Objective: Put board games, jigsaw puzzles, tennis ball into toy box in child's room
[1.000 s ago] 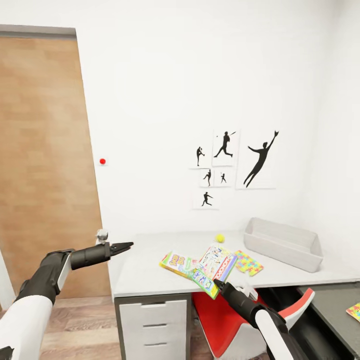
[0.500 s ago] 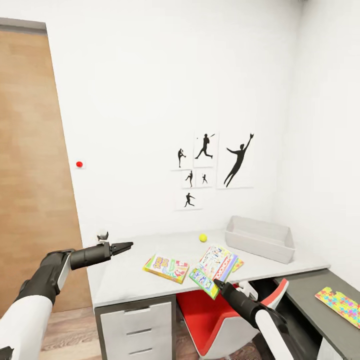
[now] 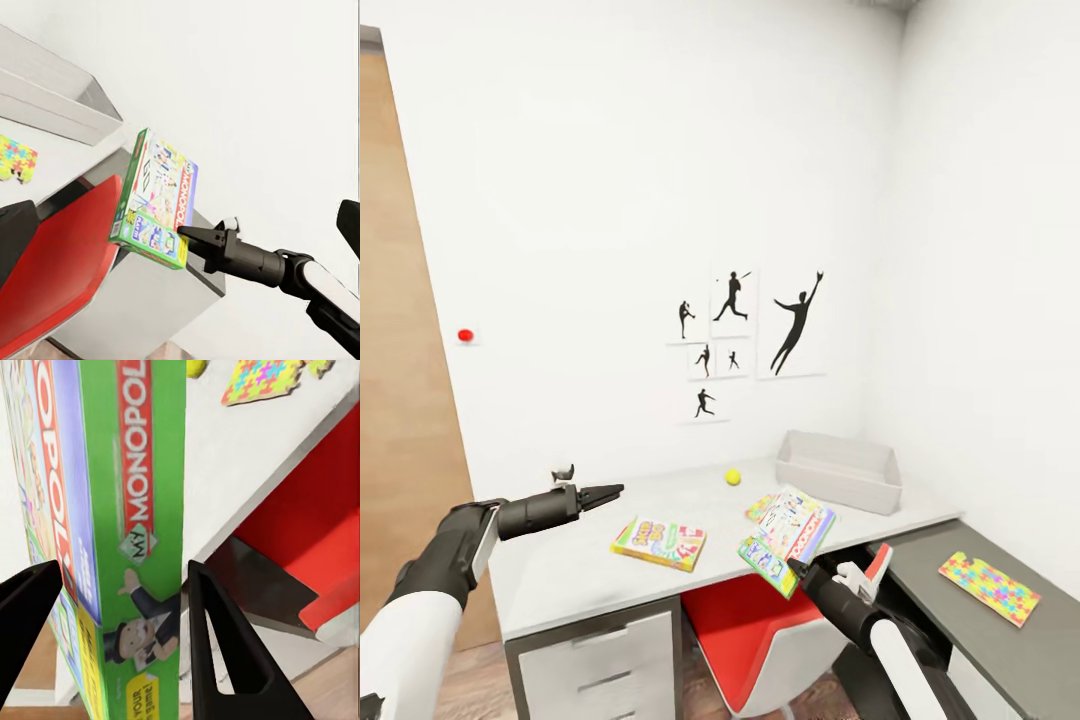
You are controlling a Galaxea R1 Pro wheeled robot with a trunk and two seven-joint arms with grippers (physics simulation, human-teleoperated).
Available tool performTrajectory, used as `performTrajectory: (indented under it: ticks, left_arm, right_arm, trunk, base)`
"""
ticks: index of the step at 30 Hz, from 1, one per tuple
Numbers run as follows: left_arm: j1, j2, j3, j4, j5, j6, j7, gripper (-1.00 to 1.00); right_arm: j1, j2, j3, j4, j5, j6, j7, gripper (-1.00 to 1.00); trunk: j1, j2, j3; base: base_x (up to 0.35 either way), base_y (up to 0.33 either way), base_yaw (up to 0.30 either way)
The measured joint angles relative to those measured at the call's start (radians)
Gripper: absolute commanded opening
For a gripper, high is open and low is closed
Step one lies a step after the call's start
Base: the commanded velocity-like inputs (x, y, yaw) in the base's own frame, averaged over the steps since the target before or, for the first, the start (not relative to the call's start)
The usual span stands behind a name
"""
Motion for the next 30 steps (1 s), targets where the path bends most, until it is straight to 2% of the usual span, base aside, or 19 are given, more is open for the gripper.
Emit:
performTrajectory:
  ticks: [10,21,30]
  left_arm:
    - [0.0,0.003,0.005,0.0,0.001,0.005,-0.002,1.0]
    - [0.001,0.003,0.008,0.001,0.001,0.005,-0.001,1.0]
    - [0.001,0.003,0.007,0.001,0.0,0.006,-0.001,1.0]
  right_arm:
    - [0.0,0.0,-0.001,0.001,0.003,0.0,0.0,-1.0]
    - [0.0,-0.001,-0.002,0.0,0.0,0.0,0.0,-1.0]
    - [0.0,-0.015,-0.005,-0.007,-0.004,0.001,0.0,-1.0]
  trunk:
    - [0.0,0.0,0.008]
    - [0.0,0.0,0.009]
    - [0.0,0.0,0.009]
  base:
    - [0.0,0.0,-0.214]
    - [0.0,0.0,-0.012]
    - [0.0,0.0,0.0]
